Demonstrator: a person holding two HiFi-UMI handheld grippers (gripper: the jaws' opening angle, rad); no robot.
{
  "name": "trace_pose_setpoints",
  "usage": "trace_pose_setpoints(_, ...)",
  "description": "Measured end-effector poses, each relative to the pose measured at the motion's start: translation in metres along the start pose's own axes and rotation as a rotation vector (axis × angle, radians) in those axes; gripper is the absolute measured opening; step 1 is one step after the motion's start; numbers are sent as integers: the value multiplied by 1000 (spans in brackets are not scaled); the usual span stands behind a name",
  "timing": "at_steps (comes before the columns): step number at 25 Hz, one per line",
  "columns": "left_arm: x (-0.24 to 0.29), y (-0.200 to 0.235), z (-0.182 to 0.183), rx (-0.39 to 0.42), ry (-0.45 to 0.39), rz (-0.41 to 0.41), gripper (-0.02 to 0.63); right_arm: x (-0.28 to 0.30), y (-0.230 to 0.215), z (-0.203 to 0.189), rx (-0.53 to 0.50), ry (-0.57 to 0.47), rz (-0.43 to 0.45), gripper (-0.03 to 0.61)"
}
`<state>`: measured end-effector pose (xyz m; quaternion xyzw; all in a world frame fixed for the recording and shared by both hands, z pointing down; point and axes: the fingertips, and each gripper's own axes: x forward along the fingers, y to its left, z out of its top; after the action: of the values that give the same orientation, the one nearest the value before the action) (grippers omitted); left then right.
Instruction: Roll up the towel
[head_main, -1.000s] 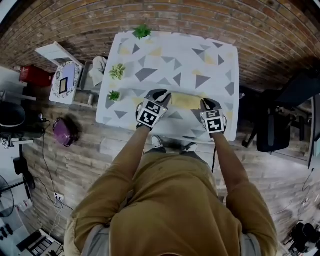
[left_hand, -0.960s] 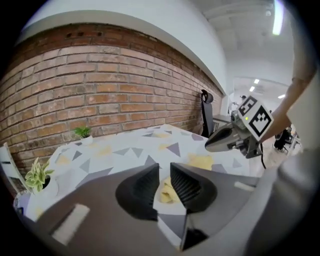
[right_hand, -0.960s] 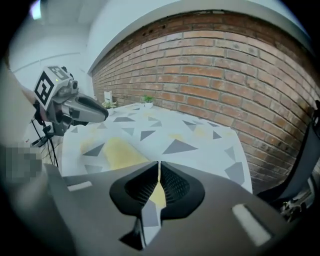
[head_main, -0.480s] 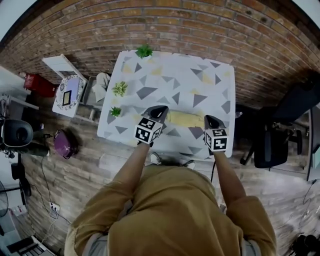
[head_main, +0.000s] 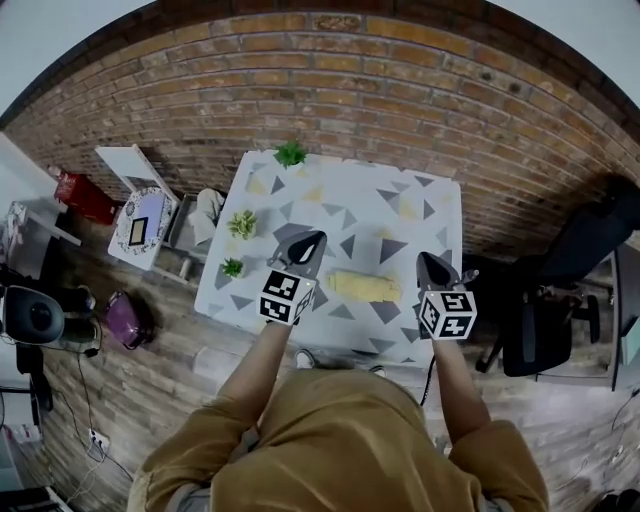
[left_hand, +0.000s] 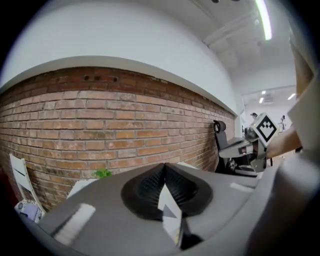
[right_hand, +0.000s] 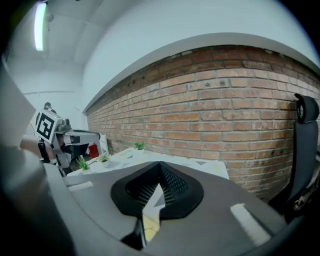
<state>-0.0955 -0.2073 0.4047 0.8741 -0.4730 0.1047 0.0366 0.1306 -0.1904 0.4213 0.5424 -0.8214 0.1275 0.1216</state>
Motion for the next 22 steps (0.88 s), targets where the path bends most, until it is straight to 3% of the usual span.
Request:
trace_pose_setpoints(11,-36,17,115,68,-240,69,63,-41,0,128,-42,-268,32,5)
trace_pose_setpoints(22,-88,36,186,115,-382,129,63,-99,-7,199,-81,-422,-14,5)
